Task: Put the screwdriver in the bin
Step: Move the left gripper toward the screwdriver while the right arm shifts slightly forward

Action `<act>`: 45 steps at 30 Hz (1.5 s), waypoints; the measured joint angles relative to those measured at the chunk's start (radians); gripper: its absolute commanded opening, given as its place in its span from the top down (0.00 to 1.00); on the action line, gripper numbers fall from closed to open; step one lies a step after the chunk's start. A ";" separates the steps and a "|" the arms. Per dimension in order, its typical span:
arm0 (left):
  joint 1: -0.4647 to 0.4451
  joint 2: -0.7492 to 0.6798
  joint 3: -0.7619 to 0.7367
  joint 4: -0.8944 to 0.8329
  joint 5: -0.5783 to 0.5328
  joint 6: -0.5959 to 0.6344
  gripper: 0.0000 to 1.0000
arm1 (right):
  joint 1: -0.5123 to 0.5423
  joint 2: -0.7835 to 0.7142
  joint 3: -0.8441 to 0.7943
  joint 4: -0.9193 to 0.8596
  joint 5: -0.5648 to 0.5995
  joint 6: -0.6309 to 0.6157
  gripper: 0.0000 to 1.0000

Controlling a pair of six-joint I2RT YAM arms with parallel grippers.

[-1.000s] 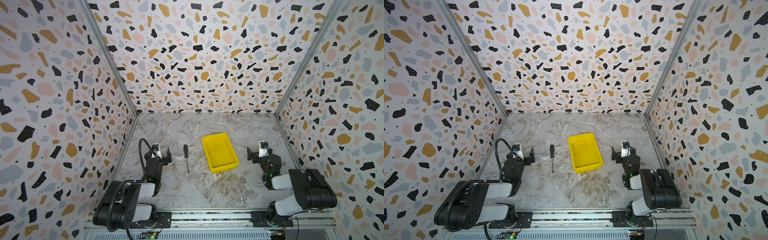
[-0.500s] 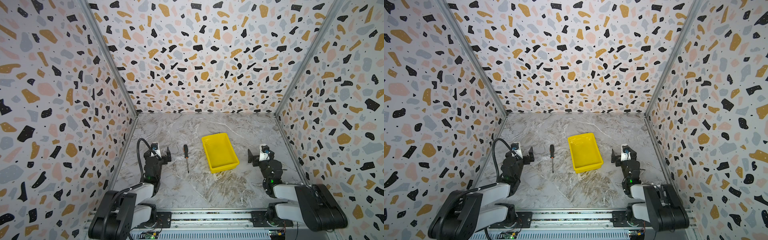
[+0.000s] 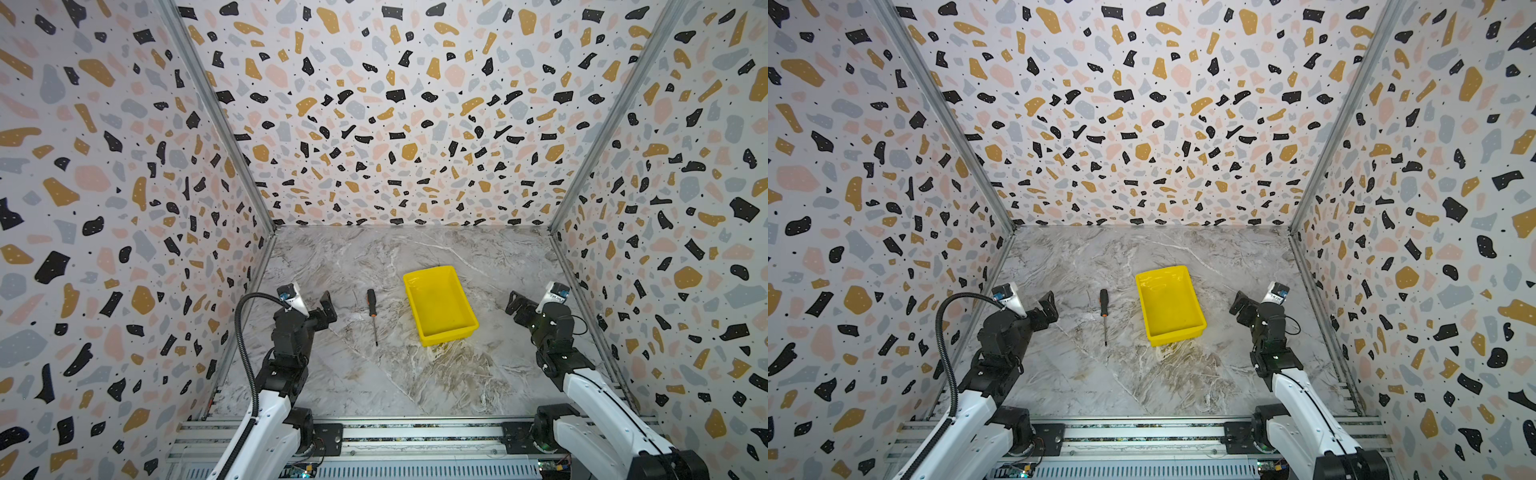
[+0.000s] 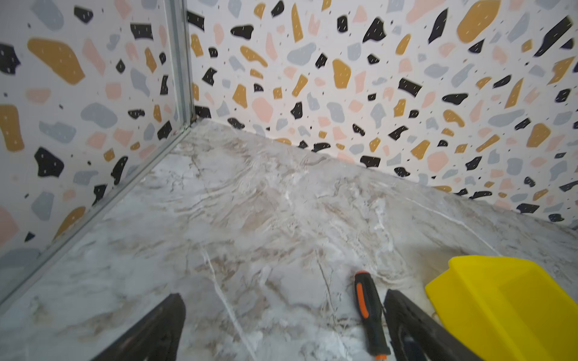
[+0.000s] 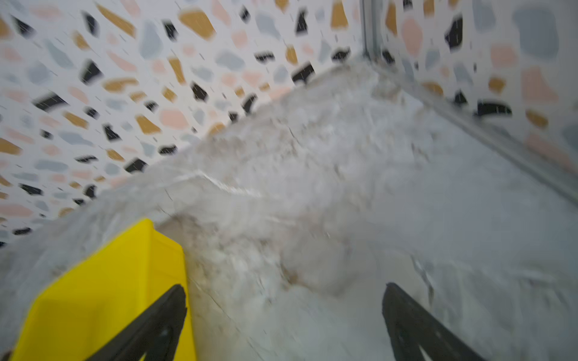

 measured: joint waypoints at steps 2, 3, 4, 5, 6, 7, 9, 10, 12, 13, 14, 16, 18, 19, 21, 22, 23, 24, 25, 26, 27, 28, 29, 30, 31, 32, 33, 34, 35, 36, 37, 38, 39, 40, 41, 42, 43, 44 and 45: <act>-0.001 -0.025 -0.026 -0.032 -0.027 -0.036 0.00 | 0.003 -0.009 -0.063 -0.031 -0.003 0.026 0.01; -0.001 -0.035 -0.036 -0.048 -0.048 -0.058 0.00 | 0.003 -0.017 -0.087 -0.042 -0.006 0.034 0.01; -0.001 -0.040 -0.041 -0.065 -0.069 -0.082 0.00 | 0.004 -0.026 -0.104 -0.042 -0.010 0.041 0.01; -0.001 -0.040 -0.043 -0.077 -0.084 -0.098 0.00 | 0.005 -0.032 -0.114 -0.040 -0.013 0.047 0.01; -0.001 -0.039 -0.044 -0.088 -0.101 -0.118 0.00 | 0.005 -0.035 -0.119 -0.033 -0.014 0.052 0.01; -0.001 -0.034 -0.044 -0.097 -0.118 -0.134 0.00 | 0.005 -0.033 -0.119 -0.025 -0.015 0.057 0.01; 0.000 -0.021 -0.044 -0.102 -0.138 -0.153 0.00 | 0.005 -0.014 -0.117 -0.006 -0.012 0.069 0.01; -0.001 -0.012 -0.044 -0.105 -0.146 -0.164 0.00 | 0.005 0.009 -0.113 0.002 -0.005 0.076 0.01; -0.001 0.008 -0.044 -0.116 -0.164 -0.180 0.00 | 0.003 0.075 -0.093 0.000 0.023 0.095 0.01; -0.001 0.018 -0.044 -0.124 -0.174 -0.192 0.00 | 0.002 0.113 -0.078 -0.012 0.044 0.109 0.01; -0.001 0.026 -0.044 -0.132 -0.185 -0.203 0.00 | -0.001 0.141 -0.064 -0.022 0.063 0.121 0.01; -0.001 0.044 -0.044 -0.150 -0.204 -0.221 0.00 | -0.009 0.200 -0.033 -0.031 0.104 0.143 0.01; -0.001 0.055 -0.044 -0.152 -0.208 -0.230 0.00 | -0.004 0.232 -0.019 -0.011 0.129 0.148 0.01; -0.001 0.056 -0.044 -0.153 -0.208 -0.234 0.00 | 0.010 0.242 -0.018 0.002 0.142 0.148 0.01; 0.000 0.057 -0.044 -0.153 -0.212 -0.241 0.00 | 0.056 0.257 -0.014 0.019 0.159 0.142 0.01; -0.001 0.057 -0.044 -0.153 -0.215 -0.243 0.00 | 0.088 0.267 -0.010 0.025 0.170 0.135 0.01; -0.001 0.057 -0.044 -0.153 -0.217 -0.244 0.00 | 0.106 0.278 -0.004 0.029 0.175 0.130 0.01; -0.001 0.057 -0.044 -0.153 -0.220 -0.247 0.00 | 0.128 0.293 0.005 0.032 0.185 0.123 0.01; -0.001 0.057 -0.044 -0.153 -0.223 -0.249 0.00 | 0.143 0.308 0.017 0.032 0.189 0.117 0.01; -0.001 0.057 -0.044 -0.153 -0.227 -0.255 0.00 | 0.150 0.324 0.029 0.033 0.192 0.114 0.01; -0.001 0.057 -0.044 -0.154 -0.237 -0.264 0.00 | 0.151 0.343 0.044 0.033 0.198 0.110 0.01; -0.001 0.057 -0.044 -0.157 -0.253 -0.276 0.00 | 0.151 0.356 0.055 0.034 0.200 0.107 0.01; -0.001 0.057 -0.044 -0.163 -0.278 -0.295 0.00 | 0.150 0.370 0.066 0.034 0.201 0.103 0.01; -0.001 0.057 -0.044 -0.178 -0.305 -0.325 0.00 | 0.148 0.380 0.075 0.033 0.200 0.099 0.01; 0.000 0.057 -0.044 -0.195 -0.325 -0.350 0.00 | 0.145 0.389 0.082 0.034 0.198 0.095 0.00; 0.000 0.056 -0.044 -0.219 -0.336 -0.373 0.00 | 0.140 0.397 0.087 0.033 0.195 0.092 0.01; 0.000 0.056 -0.044 -0.238 -0.331 -0.398 0.00 | 0.134 0.404 0.092 0.033 0.187 0.090 0.00; 0.001 0.056 -0.044 -0.248 -0.316 -0.411 0.02 | 0.129 0.408 0.093 0.033 0.181 0.088 0.00; 0.001 0.055 -0.044 -0.247 -0.285 -0.422 0.08 | 0.122 0.412 0.095 0.033 0.172 0.087 0.00; 0.001 0.054 -0.044 -0.235 -0.240 -0.427 0.11 | 0.116 0.414 0.095 0.032 0.160 0.084 0.00; -0.002 0.055 -0.044 -0.219 -0.198 -0.432 0.13 | 0.113 0.415 0.095 0.032 0.152 0.082 0.00; -0.011 0.059 -0.044 -0.198 -0.162 -0.438 0.15 | 0.109 0.417 0.095 0.033 0.140 0.077 0.00; -0.034 0.071 -0.044 -0.169 -0.127 -0.446 0.15 | 0.108 0.419 0.095 0.032 0.130 0.073 0.00; -0.062 0.086 -0.044 -0.146 -0.109 -0.449 0.16 | 0.108 0.421 0.095 0.032 0.120 0.071 0.00; -0.110 0.113 -0.042 -0.126 -0.098 -0.450 0.16 | 0.108 0.423 0.095 0.032 0.113 0.069 0.00; -0.159 0.140 -0.035 -0.116 -0.093 -0.448 0.16 | 0.108 0.423 0.095 0.032 0.106 0.069 0.00; -0.202 0.170 -0.023 -0.114 -0.093 -0.446 0.17 | 0.108 0.423 0.095 0.032 0.102 0.068 0.00; -0.253 0.219 -0.003 -0.114 -0.092 -0.443 0.18 | 0.108 0.423 0.095 0.032 0.097 0.067 0.00; -0.289 0.265 0.016 -0.111 -0.092 -0.438 0.19 | 0.108 0.423 0.095 0.032 0.093 0.066 0.00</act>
